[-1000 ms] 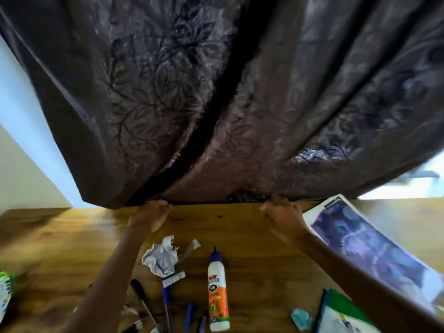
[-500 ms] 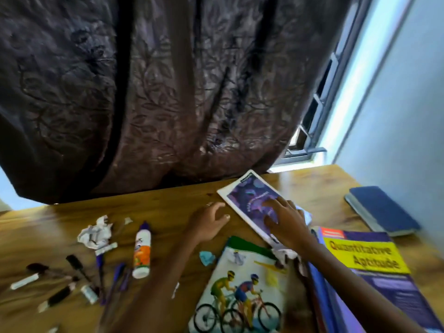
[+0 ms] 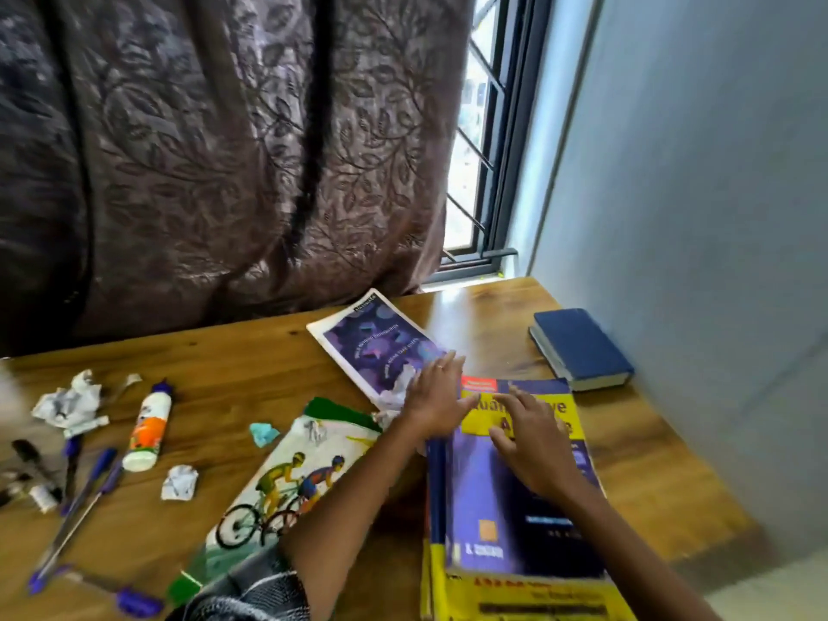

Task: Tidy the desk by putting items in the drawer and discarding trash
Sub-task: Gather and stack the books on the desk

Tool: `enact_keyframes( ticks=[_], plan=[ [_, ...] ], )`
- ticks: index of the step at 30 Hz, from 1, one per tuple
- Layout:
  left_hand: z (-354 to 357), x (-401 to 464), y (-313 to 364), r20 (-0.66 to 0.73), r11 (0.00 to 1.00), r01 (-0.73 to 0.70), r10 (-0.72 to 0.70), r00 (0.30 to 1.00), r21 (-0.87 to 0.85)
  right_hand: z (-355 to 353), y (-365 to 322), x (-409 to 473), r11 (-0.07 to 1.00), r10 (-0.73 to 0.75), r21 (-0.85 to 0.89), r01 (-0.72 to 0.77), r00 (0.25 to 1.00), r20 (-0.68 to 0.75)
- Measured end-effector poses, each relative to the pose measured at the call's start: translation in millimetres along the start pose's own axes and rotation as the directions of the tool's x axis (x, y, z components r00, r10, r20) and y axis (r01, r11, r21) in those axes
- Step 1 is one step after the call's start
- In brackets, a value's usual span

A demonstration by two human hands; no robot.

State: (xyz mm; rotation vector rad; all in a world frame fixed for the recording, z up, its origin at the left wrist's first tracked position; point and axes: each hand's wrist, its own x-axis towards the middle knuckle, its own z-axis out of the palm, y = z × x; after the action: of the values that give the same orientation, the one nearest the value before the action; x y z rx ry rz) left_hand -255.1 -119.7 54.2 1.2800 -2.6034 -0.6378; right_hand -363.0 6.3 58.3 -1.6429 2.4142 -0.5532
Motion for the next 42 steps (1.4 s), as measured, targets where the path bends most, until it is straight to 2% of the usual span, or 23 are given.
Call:
enact_keyframes(
  ticks=[2, 4, 6, 10, 12, 14, 20, 23, 25, 28, 30, 32, 34, 35, 36, 38, 40, 42],
  plan=[
    [28.9, -12.5, 13.1, 0.027, 0.998, 0.009, -0.011, 1.000, 0.068, 5.0, 16.7, -11.4, 0.999, -0.009, -0.037, 0.009, 1.000, 0.014],
    [47.3, -25.8, 19.8, -0.066, 0.996, 0.040, -0.034, 0.997, 0.084, 9.9, 27.0, -19.5, 0.998, -0.047, -0.033, 0.047, 0.999, 0.009],
    [54.4, -36.0, 23.8, -0.173, 0.998, 0.067, -0.069, 0.983, -0.017, 10.8, 37.5, -22.0, 1.000, -0.028, 0.004, 0.028, 0.999, -0.018],
    [59.1, -65.8, 24.2, -0.239, 0.971, 0.058, -0.114, 0.964, -0.232, 2.1, 57.0, -26.1, 0.978, 0.186, 0.106, -0.182, 0.982, -0.030],
    [63.6, -81.3, 24.4, -0.226, 0.946, 0.058, -0.135, 0.965, -0.318, 0.7, 68.8, -29.1, 0.916, 0.293, 0.278, -0.290, 0.956, 0.030],
    [66.7, -91.8, 25.7, -0.214, 0.928, 0.084, -0.170, 0.962, -0.362, 1.1, 75.3, -30.3, 0.840, 0.340, 0.415, -0.350, 0.935, 0.101],
    [64.2, -93.9, 28.6, -0.194, 0.899, 0.126, -0.225, 0.955, -0.420, 10.3, 83.8, -29.7, 0.800, 0.315, 0.498, -0.336, 0.940, 0.128],
    [64.8, -95.0, 29.5, -0.200, 0.890, 0.126, -0.234, 0.952, -0.438, 15.6, 95.4, -32.5, 0.767, 0.256, 0.567, -0.299, 0.954, 0.156],
    [64.9, -96.6, 30.0, -0.205, 0.888, 0.126, -0.237, 0.950, -0.443, 10.1, 94.2, -38.3, 0.710, 0.242, 0.640, -0.295, 0.955, 0.171],
    [64.9, -96.5, 29.8, -0.202, 0.875, 0.121, -0.239, 0.950, -0.468, -3.1, 83.0, -59.5, 0.515, 0.285, 0.803, -0.300, 0.943, 0.170],
    [64.5, -96.7, 29.5, -0.212, 0.862, 0.111, -0.244, 0.946, -0.494, -1.8, 83.1, -82.7, 0.451, 0.429, 0.846, -0.285, 0.900, 0.075],
    [63.4, -97.6, 29.7, -0.221, 0.852, 0.106, -0.250, 0.943, -0.513, 8.6, 85.6, -109.4, 0.457, 0.614, 0.840, -0.292, 0.787, -0.060],
    [62.9, -98.4, 29.9, -0.221, 0.840, 0.104, -0.256, 0.941, -0.533, 20.0, 81.9, -133.3, 0.503, 0.700, 0.808, -0.306, 0.693, -0.173],
    [62.9, -98.7, 29.7, -0.218, 0.834, 0.102, -0.257, 0.941, -0.542, 29.0, 81.7, -144.3, 0.470, 0.743, 0.823, -0.318, 0.646, -0.174],
    [63.2, -99.1, 29.2, -0.216, 0.831, 0.100, -0.255, 0.942, -0.547, 38.0, 80.9, -153.4, 0.373, 0.797, 0.862, -0.342, 0.594, -0.108],
    [64.1, -101.9, 27.0, -0.217, 0.834, 0.078, -0.231, 0.948, -0.546, 60.3, 85.3, -164.3, 0.073, 0.865, 0.894, -0.442, 0.474, 0.164],
    [65.4, -109.4, 24.3, -0.201, 0.838, 0.064, -0.203, 0.958, -0.542, 83.0, 91.6, -168.1, -0.207, 0.795, 0.823, -0.529, 0.399, 0.456],
    [70.6, -125.1, 18.3, -0.158, 0.795, 0.076, -0.212, 0.964, -0.601, 100.2, 95.5, -166.6, -0.413, 0.613, 0.709, -0.571, 0.401, 0.680]
  ],
)
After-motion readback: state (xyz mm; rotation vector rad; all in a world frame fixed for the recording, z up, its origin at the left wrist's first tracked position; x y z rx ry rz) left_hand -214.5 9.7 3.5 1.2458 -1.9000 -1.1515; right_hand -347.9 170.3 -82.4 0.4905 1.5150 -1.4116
